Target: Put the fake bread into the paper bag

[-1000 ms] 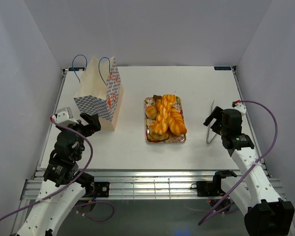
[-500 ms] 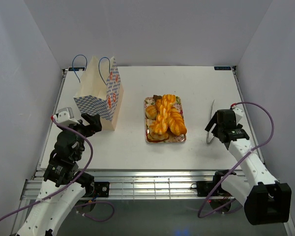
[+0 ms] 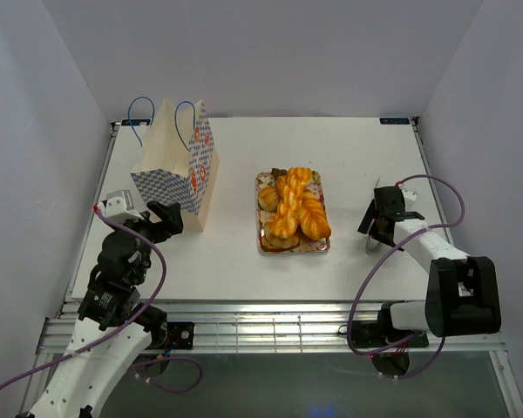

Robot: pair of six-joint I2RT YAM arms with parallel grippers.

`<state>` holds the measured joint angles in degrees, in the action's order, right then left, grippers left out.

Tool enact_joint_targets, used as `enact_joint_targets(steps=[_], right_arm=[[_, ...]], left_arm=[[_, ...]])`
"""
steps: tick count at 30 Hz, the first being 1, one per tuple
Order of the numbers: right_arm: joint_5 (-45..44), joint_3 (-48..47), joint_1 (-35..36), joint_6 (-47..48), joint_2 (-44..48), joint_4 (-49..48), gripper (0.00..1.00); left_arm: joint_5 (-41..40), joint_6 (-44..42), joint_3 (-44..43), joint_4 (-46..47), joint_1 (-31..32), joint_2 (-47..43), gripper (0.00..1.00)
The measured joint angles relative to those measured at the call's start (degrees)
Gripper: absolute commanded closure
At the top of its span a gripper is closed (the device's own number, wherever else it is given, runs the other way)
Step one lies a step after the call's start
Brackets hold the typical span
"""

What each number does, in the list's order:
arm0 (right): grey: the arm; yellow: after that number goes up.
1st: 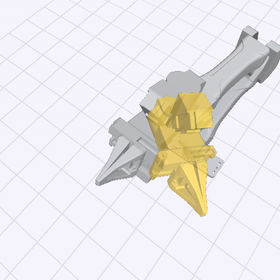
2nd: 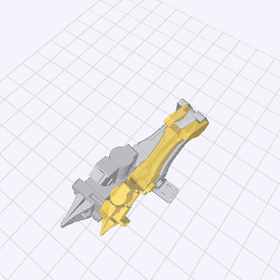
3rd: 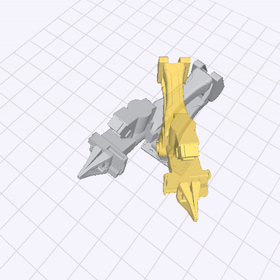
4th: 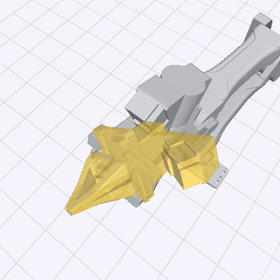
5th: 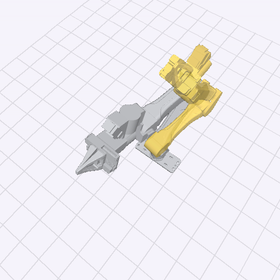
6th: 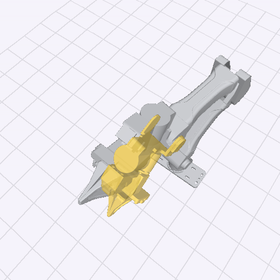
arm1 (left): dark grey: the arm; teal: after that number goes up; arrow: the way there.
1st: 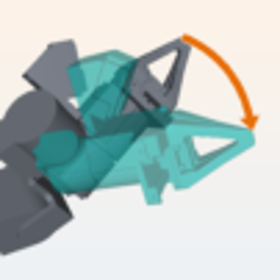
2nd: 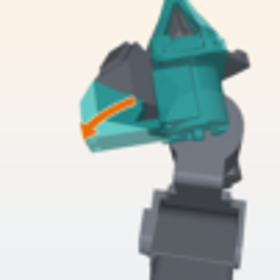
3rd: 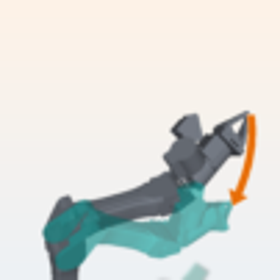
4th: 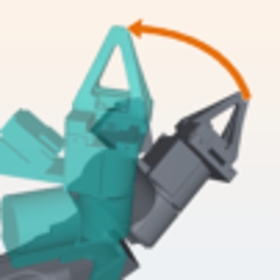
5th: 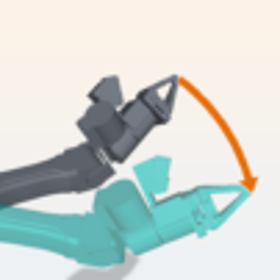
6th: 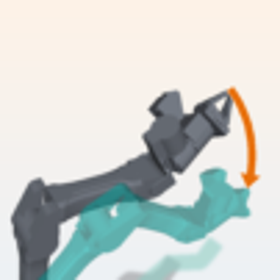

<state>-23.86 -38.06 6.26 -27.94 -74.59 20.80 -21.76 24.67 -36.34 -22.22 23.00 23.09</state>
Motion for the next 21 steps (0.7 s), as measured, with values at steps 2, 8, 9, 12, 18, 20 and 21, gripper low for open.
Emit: enact_joint_targets(steps=[2,8,9,12,18,20,21], right_arm=[[0.2,0.0,-0.6,0.2,-1.7,-1.1,0.1],[1.5,-0.1,-2.5,0.9,-4.1,-4.8,0.1],[1.7,-0.2,-2.9,1.3,-4.4,-5.6,0.1],[2.6,-1.9,-4.8,2.4,-6.7,-7.3,0.06],[6.5,-3.1,-9.0,4.7,-9.1,-11.6,0.01],[7.5,-3.1,-9.0,5.4,-9.1,-12.7,0.01],[7.9,-3.1,-9.0,5.8,-9.2,-13.0,0.01]], left_arm=[[0.1,-0.1,0.0,0.0,0.0,0.1,0.02],[0.2,-0.3,0.0,0.0,0.1,0.7,0.02],[0.2,-0.4,0.0,0.0,0.1,0.7,0.02],[0.2,-0.6,0.0,0.0,0.1,0.7,0.02],[0.6,-0.7,0.1,0.1,0.1,0.7,0.02],[1.0,-0.8,0.1,0.1,0.1,0.7,0.02],[1.2,-0.9,0.1,0.1,0.1,0.7,0.02]])
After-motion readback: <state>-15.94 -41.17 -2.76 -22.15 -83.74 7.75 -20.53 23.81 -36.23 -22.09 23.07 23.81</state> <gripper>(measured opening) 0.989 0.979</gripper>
